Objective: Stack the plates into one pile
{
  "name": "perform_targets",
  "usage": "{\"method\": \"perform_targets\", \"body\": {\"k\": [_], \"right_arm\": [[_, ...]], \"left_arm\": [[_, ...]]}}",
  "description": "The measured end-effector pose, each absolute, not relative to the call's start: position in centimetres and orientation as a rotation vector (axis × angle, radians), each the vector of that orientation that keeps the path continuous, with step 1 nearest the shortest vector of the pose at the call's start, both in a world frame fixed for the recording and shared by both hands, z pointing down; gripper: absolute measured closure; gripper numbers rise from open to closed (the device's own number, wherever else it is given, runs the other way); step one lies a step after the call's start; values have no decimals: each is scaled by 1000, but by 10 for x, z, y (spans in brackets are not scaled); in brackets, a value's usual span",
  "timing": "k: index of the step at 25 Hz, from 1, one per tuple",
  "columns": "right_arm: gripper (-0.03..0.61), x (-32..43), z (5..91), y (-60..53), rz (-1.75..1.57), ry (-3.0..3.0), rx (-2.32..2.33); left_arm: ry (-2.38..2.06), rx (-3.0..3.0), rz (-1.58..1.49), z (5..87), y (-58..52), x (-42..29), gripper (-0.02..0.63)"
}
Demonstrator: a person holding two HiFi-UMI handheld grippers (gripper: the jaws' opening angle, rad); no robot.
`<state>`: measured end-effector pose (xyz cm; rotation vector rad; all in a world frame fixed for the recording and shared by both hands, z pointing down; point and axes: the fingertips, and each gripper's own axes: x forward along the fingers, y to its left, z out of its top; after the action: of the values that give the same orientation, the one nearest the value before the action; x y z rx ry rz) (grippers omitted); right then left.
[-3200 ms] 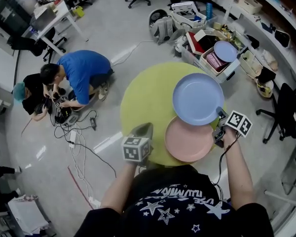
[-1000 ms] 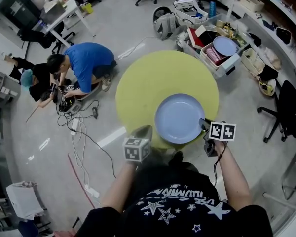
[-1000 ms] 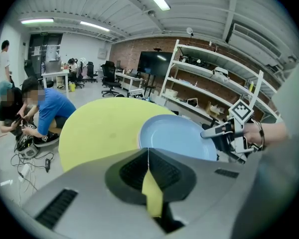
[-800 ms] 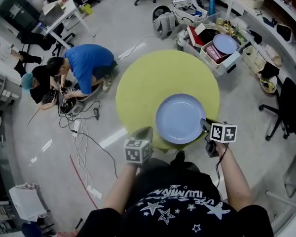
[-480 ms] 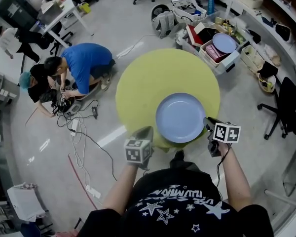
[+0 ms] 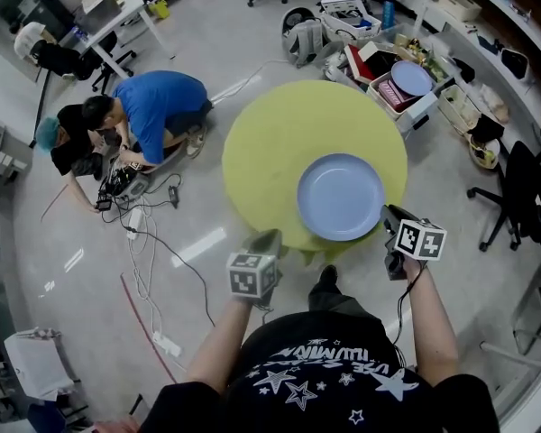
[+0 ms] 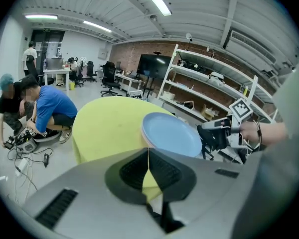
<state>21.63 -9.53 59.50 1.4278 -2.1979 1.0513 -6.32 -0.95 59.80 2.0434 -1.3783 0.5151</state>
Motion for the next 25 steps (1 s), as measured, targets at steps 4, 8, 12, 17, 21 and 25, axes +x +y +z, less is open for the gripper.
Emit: {"method": "perform_targets", "body": {"k": [4, 8, 12, 17, 21, 25], "right_arm": [[507, 205, 581, -71, 994, -2227, 1451], [532, 192, 576, -39, 913, -2225, 1458], [550, 180, 570, -2, 910, -2240, 1480], [560, 167, 570, 47, 948, -2255, 1484], [561, 160, 567, 75, 939, -2271, 1494], [561, 155, 558, 98, 905, -2288, 1518]], "left_arm": [[-1383, 2053, 492, 592, 17, -72, 595], [-1390, 2077, 469, 586, 49, -84, 595], [-1381, 2096, 457, 572, 83, -90, 595], [-1374, 2125, 458, 561, 127, -96, 595], [-1368, 2142, 457, 559, 150, -100, 595], [-1359, 2163, 456, 554, 169, -103, 595]]}}
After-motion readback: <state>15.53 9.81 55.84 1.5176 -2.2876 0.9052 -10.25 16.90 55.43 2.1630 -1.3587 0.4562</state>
